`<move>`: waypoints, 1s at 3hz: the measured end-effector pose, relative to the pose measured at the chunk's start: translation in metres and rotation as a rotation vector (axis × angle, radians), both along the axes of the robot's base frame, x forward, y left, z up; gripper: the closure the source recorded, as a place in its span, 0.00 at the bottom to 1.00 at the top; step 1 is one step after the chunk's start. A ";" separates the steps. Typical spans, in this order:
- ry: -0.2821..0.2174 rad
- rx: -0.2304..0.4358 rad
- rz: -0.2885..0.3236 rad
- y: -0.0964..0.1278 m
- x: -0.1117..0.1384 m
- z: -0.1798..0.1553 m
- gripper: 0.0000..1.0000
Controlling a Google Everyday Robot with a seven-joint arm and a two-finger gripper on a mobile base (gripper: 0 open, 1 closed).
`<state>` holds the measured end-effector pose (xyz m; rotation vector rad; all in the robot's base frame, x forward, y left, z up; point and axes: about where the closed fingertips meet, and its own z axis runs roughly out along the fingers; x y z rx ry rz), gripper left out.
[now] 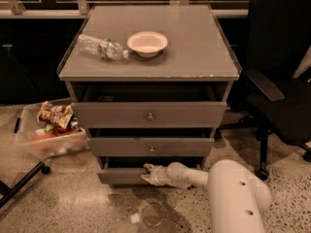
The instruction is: Open bottom drawer
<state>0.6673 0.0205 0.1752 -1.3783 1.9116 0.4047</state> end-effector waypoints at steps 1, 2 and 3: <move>0.000 0.000 0.000 0.002 0.001 0.002 0.81; -0.002 -0.007 0.006 -0.001 0.000 0.001 0.58; -0.002 -0.007 0.006 0.001 0.000 0.003 0.35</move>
Offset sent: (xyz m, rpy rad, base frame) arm -0.1067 -0.0244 -0.0444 -0.0305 0.1158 0.4428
